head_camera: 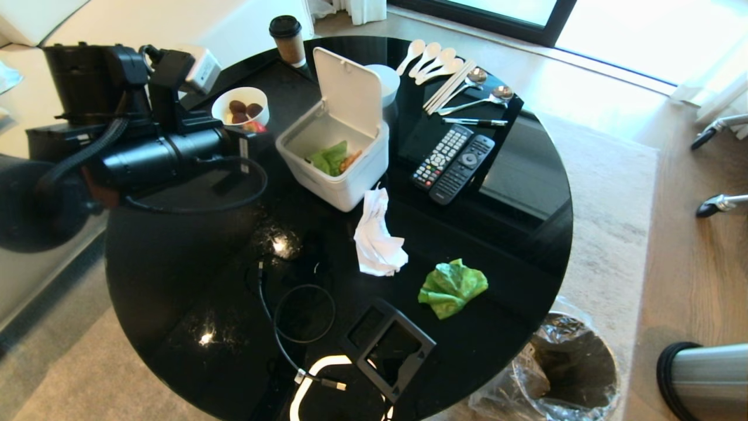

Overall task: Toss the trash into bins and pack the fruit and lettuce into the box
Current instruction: Throw fruit into the desktop trash can

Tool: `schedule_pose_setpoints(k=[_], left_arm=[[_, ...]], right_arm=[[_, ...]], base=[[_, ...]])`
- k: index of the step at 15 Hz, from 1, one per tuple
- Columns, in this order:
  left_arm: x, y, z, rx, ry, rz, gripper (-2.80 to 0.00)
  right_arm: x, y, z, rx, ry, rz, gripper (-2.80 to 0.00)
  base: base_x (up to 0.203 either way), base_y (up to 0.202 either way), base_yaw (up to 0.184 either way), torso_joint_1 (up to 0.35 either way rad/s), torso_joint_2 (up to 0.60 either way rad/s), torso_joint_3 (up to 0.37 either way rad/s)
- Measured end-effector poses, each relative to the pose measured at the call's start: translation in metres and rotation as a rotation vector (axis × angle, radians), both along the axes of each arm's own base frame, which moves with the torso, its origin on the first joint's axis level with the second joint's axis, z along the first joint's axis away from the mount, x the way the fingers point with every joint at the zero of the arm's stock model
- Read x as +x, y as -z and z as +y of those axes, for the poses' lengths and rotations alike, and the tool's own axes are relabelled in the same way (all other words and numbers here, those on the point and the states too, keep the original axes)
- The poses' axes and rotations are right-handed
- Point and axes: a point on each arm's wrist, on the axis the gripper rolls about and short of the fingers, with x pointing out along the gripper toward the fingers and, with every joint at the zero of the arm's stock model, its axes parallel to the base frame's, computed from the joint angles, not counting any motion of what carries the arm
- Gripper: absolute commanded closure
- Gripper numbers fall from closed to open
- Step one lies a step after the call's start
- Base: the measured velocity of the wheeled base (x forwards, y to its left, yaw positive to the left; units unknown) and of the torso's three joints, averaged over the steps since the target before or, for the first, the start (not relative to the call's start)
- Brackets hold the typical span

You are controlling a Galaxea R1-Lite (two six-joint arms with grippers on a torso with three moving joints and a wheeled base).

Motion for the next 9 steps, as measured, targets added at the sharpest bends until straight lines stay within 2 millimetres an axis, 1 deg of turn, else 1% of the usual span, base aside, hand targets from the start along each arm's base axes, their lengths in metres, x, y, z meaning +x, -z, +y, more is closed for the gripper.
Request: schedule_pose_setpoints(k=[4,9], left_arm=[[0.019,0.006,-0.011,0.001,0.055,0.013,0.0],[0.041,0.007,-0.021,-0.002,0.072,-0.001,0.0]], right_arm=[[0.0,0.0,0.0,0.0,0.0,0.0,0.0],[0.0,0.0,0.0,0.0,0.0,0.0,0.0]], base=[[0.0,0.0,0.0,0.0,0.0,0.0],[0.0,0.0,0.0,0.0,0.0,0.0]])
